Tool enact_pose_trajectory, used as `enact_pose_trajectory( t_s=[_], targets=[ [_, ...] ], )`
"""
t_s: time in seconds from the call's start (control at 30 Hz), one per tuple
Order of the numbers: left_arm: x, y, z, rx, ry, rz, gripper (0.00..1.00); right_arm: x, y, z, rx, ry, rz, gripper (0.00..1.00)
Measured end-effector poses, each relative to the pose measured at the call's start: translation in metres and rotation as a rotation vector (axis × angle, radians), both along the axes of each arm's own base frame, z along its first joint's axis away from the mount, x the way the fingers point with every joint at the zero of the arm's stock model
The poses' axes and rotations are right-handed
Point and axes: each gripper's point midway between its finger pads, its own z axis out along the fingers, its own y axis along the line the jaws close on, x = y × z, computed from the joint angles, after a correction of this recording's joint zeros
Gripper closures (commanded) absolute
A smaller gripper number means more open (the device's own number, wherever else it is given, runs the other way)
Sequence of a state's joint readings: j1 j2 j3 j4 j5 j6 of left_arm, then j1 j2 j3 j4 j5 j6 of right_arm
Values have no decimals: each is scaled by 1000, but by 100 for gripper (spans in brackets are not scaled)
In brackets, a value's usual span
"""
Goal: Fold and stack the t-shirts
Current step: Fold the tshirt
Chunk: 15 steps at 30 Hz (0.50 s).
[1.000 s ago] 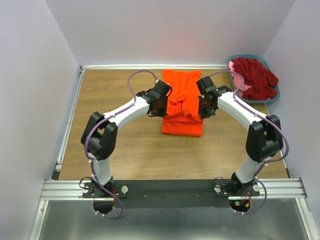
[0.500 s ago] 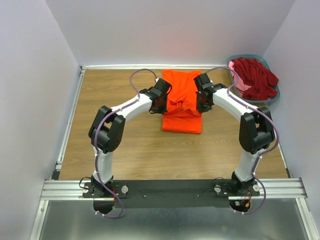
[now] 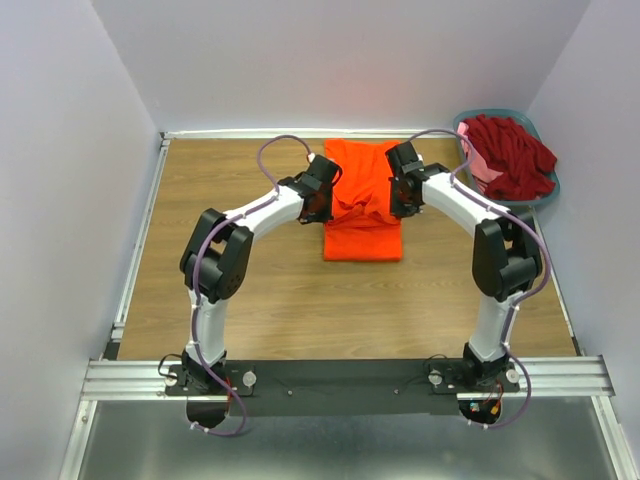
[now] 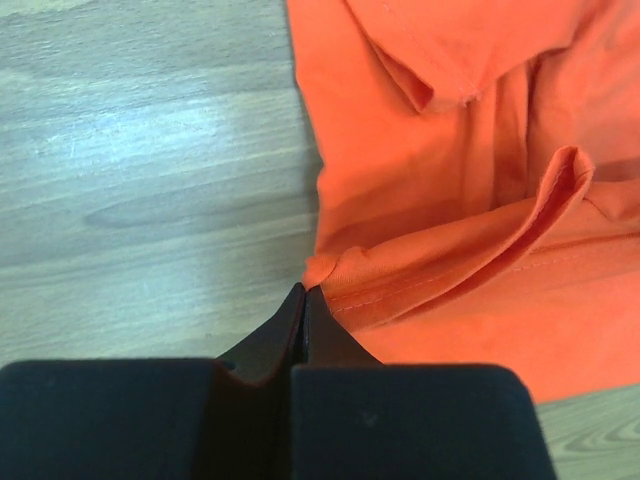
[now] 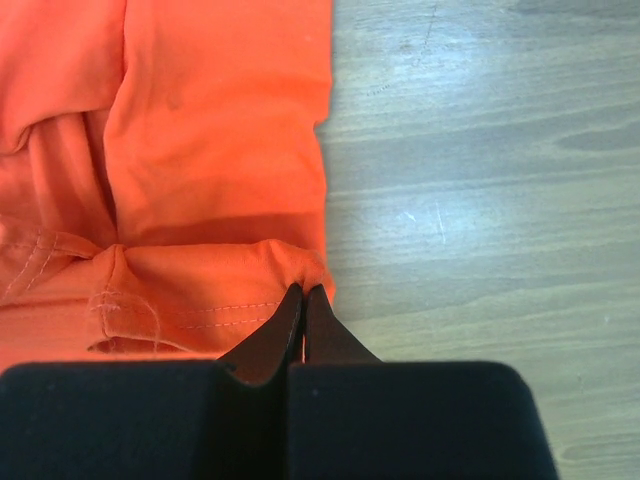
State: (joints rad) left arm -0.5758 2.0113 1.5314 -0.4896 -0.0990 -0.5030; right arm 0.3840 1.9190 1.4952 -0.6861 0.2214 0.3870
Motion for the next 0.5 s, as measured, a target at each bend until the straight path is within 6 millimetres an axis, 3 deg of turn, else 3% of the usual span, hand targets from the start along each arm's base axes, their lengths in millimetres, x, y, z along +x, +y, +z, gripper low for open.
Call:
enact_pose_trajectory(
  t_s=[0.27,0.33,0.4,0.43,0.5],
  targets=[
    [5,-1,-11,4,-2,7,100,5,0,-16,-10,14,1,99],
    [8,-2,-10,-2,-10,10,97,6,-1,-17,-12,10,-2,95],
    [9,-2,-9,-5,-15,14,88,8,-1,-17,-12,6,-4,87],
    [9,-1,-10,-5,-17,17,73,8,-1,-16,-12,4,-4,77],
    [10,0,-10,-6,-19,32,55,9,-2,-16,-16,3,3,66]
  ],
)
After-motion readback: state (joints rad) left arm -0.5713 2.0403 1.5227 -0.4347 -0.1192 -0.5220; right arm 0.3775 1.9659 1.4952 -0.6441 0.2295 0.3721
